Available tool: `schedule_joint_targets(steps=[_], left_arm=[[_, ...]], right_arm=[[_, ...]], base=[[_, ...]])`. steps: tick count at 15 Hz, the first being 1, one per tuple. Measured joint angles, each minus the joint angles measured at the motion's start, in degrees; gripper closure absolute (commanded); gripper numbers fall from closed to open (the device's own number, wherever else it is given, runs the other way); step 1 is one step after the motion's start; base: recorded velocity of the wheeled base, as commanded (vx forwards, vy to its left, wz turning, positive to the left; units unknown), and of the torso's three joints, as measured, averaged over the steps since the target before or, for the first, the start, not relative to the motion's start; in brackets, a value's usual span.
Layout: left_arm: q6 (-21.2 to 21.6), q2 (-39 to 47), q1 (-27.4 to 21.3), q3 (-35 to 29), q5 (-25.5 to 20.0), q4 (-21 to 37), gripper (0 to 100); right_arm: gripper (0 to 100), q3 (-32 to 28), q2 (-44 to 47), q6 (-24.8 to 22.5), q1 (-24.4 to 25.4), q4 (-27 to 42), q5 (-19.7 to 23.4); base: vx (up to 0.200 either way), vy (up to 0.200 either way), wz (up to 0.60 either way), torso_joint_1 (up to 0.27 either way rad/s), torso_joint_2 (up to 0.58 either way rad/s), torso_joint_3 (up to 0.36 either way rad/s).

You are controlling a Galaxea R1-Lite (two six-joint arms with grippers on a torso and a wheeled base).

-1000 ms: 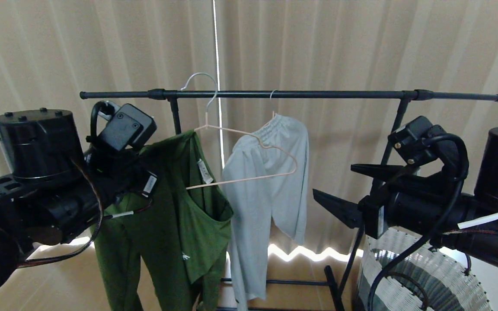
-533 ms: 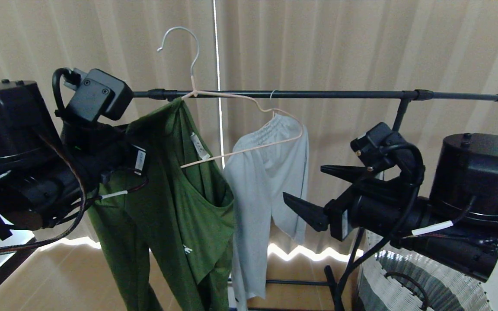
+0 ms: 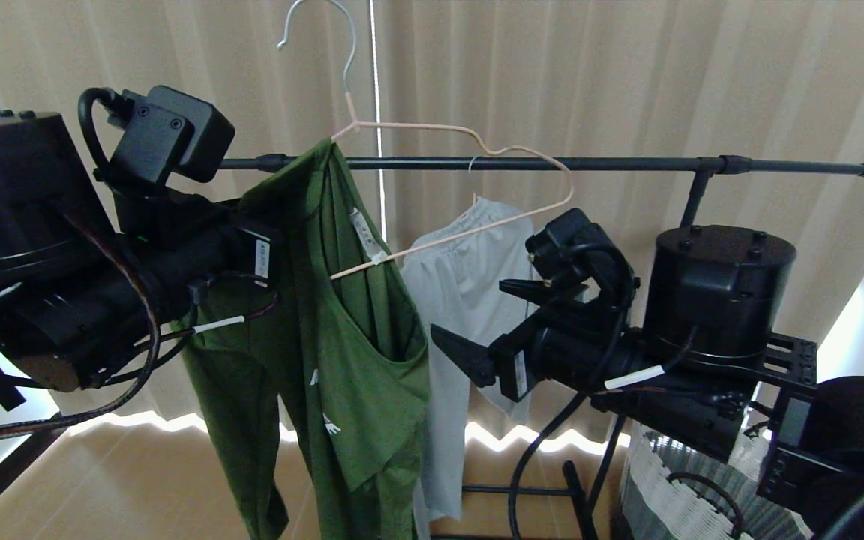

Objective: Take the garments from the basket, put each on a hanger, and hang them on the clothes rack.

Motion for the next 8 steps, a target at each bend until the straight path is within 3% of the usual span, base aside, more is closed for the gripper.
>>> schedule_joint_targets(steps=[3,8], left_arm=[[-0.01,-0.63,-1.68,-0.22,-0.06,-0.06,100],[-0.15,-1.73,-3.39,-0.68,-0.06,-0.20,100]], right_arm=[[0,-3.83,3.68,0.09,0.41,0.05,-0.88],[0,-4.66,7.85,0.06,0.28,-0.39,-3.91]], base=[[0.000,0.000,0.00,0.000,0.00,0.000],[0.000,0.000,0.00,0.000,0.00,0.000]])
